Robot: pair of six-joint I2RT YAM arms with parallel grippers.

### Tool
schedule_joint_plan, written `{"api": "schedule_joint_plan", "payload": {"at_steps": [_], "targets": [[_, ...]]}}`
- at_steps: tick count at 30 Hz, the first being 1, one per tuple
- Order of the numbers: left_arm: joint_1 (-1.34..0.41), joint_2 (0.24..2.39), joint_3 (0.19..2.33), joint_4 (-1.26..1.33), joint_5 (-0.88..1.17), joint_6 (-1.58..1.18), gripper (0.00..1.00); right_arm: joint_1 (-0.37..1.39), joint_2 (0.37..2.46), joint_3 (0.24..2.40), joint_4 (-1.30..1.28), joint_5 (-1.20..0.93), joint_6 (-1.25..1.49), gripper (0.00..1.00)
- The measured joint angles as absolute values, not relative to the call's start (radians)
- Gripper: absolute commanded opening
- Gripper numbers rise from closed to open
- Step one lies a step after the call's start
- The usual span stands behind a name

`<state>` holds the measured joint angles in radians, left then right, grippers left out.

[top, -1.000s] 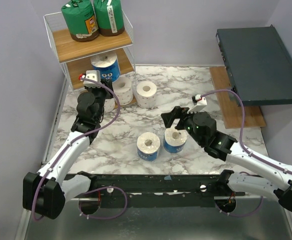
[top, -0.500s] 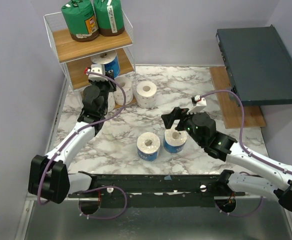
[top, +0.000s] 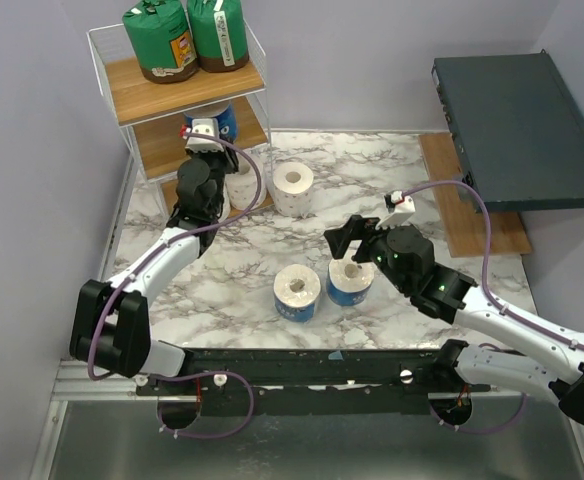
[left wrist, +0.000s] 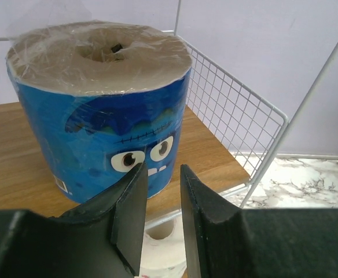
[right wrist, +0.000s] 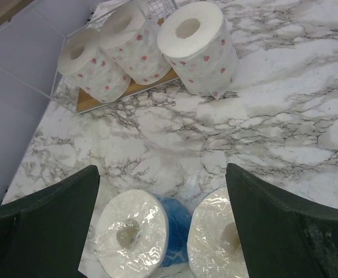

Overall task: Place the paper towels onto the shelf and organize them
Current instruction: Place the paper towel on the shelf.

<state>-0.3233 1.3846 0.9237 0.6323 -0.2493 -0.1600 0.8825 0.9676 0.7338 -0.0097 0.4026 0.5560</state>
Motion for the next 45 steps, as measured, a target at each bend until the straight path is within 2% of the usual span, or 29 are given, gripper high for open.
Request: {"api": "schedule_joint_plan", "payload": {"at_steps": [7,11,13,15,22,35,45], "targets": [[-0.323,1.412,0.951,0.656,-0.25,-0.161,0.32,0.883,0.968,0.734,-0.022,0.403,0.556,0.93],[-0.328,1.344,0.876,0.688,-0.262,-0.165,0.34,0.883,0.968,0.734,-0.025,0.403,0.556,0.93],[-0.329,1.288,0.831,0.696,-0.278,-0.168,0.39,0.883,0.968,0.734,-0.025,0.402,0.556,0.93],[-0.329,1.234,0.798,0.696,-0.299,-0.174,0.5,0.883,0.968,0.734,-0.025,0.402,0.556,0.93],[-0.288,1.153,0.793,0.644,-0.342,-0.226,0.76,0.883,0.963,0.732,-0.025,0.402,0.556,0.93],[-0.205,1.247,0.789,0.683,-0.215,-0.287,0.78,0.883,0.93,0.723,-0.026,0.402,0.556,0.93],[-0.204,1.367,0.83,0.742,-0.21,-0.304,0.82,0.883,0.928,0.716,-0.03,0.402,0.556,0.93]]}}
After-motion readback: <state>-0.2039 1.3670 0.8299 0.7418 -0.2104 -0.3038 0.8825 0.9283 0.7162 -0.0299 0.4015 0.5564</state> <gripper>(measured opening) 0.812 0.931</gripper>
